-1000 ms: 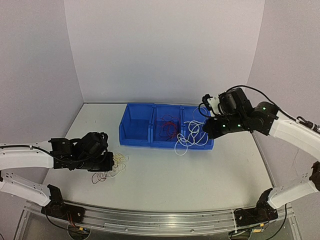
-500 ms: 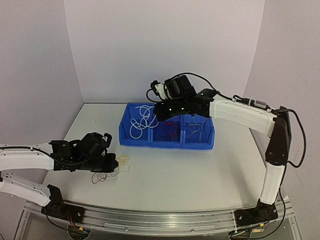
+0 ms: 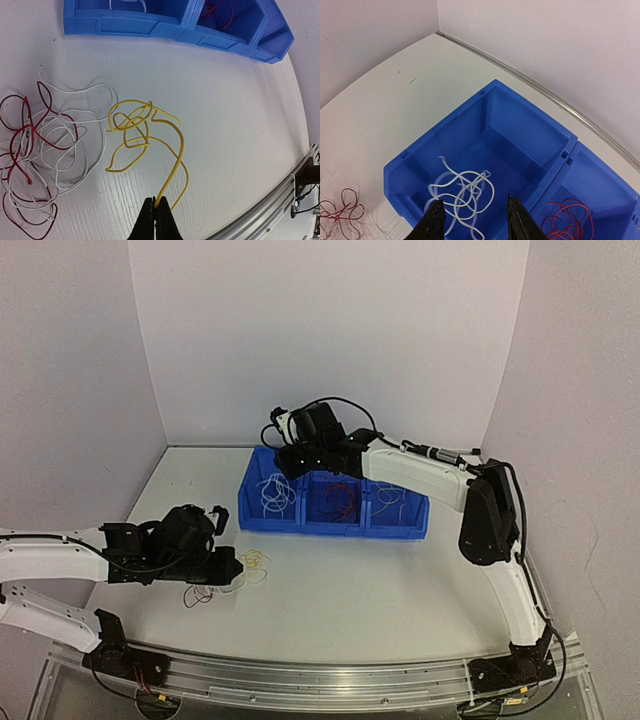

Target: Untangle the cables

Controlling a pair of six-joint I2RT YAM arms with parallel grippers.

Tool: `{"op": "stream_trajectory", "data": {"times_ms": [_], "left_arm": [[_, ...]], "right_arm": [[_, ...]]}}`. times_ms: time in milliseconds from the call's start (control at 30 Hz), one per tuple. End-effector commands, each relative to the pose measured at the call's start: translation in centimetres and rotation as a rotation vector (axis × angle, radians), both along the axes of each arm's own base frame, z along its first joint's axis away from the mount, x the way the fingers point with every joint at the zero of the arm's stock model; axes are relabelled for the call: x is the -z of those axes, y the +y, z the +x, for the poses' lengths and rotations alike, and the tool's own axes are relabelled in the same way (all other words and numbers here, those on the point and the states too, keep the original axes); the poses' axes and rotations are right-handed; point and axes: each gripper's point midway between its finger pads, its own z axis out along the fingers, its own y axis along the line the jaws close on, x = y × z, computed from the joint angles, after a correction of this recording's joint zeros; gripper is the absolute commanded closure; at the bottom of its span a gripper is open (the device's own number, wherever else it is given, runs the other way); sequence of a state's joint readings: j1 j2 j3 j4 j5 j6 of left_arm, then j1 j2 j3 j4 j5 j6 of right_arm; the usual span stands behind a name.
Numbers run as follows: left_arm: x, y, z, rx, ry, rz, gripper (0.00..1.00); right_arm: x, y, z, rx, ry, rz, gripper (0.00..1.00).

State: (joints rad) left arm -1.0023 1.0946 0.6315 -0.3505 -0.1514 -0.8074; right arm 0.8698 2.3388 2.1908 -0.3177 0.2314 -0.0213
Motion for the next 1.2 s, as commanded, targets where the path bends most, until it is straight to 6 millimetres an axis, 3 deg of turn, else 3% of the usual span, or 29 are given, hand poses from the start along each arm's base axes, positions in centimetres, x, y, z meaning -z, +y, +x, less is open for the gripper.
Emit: {"op": "stream_trajectory", "data": {"times_ms": [0,167,467,767,867,967,1167], "left_arm": [[-1.6,-1.1,0.5,0.025,-0.046,-0.051,1.00],[-2.0,-1.7,0.6,0.048,-0.055,-0.069,1.00],[-2.5,-3.4,0.6,0.104,-0.062,-0.105,1.00],[-3.8,-6.8,-0.5,0.280,-0.074,-0.201,1.00],[-4.9,-8.5,-1.7,0.400,-0.090,-0.272,1.00],[-6.7,-10.5,-3.9,0.577,-0.108,-0.382,1.00],[-7.6,-11.8,-6.4,0.769,-0.111,-0.442,1.00]], "right_arm": [[-3.8,1.0,-1.6,-0.086,-0.031,0.068,0.53],[-5.0,0.1,-5.5,-0.190,-0.033,0.032,0.28],[-4.7,-5.5,-12.1,-0.254,0.068,0.022,0.23],[-2.2,-7.4,-25.7,-0.790,0.188,0.092,0.23],[-1.3,-7.6,-27.4,-0.843,0.208,0.095,0.23],[-0.1,-7.6,-27.7,-0.849,0.224,0.078,0.23],[0.4,-7.7,-27.7,-0.868,0.210,0.061,0.23]]}}
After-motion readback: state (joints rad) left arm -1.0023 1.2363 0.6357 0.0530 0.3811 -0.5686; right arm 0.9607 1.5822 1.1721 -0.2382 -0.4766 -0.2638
